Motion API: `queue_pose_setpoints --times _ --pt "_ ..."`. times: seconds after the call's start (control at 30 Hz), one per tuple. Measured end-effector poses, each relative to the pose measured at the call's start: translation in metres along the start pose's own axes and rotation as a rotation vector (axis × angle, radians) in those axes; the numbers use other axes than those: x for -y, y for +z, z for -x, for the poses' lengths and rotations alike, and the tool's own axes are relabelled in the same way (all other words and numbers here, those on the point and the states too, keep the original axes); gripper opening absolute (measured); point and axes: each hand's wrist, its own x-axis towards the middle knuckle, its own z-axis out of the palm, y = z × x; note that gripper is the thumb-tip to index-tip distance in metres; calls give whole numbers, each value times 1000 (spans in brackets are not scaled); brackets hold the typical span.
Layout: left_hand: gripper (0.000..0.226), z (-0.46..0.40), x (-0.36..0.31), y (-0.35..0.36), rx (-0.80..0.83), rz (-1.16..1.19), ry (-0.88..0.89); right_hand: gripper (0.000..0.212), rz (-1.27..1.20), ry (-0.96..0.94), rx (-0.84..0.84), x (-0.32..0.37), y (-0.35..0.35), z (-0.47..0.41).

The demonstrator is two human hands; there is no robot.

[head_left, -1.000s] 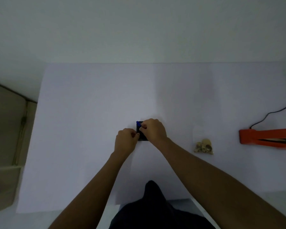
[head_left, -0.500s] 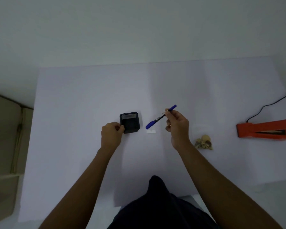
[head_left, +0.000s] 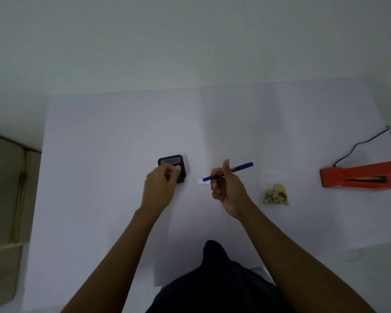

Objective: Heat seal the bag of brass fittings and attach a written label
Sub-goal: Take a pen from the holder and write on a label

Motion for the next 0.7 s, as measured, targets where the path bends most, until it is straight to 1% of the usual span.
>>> queue_pose_setpoints --times 0.03,0.07,0.13,0.17,0.27,0.4,0.5,0.57,0.63,0.7 --pt "25 6 -8 4 97 52 47 59 -10 4 1 -2 1 -1" --pt "23 12 -14 9 199 78 88 64 -15 4 -8 -4 2 -2" --pt "25 22 -20 19 362 72 143 65 9 4 -50 -7 6 -5" --pt "27 26 -22 23 406 65 156 64 32 11 -81 -8 8 -6" --pt "29 32 -23 31 457 41 189 59 88 57 -181 -12 18 -10" --pt "28 31 -21 34 513 13 204 54 90 50 -217 -16 28 -15" --pt "31 30 -26 30 556 87 160 52 29 66 -282 -16 31 -18" --pt "39 33 -32 32 590 139 115 52 -28 88 -359 -20 31 -20" --pt "47 34 -34 34 652 161 33 51 -94 113 -435 -28 32 -21" --pt "46 33 -32 34 750 271 -92 43 -153 137 -532 -31 28 -24"
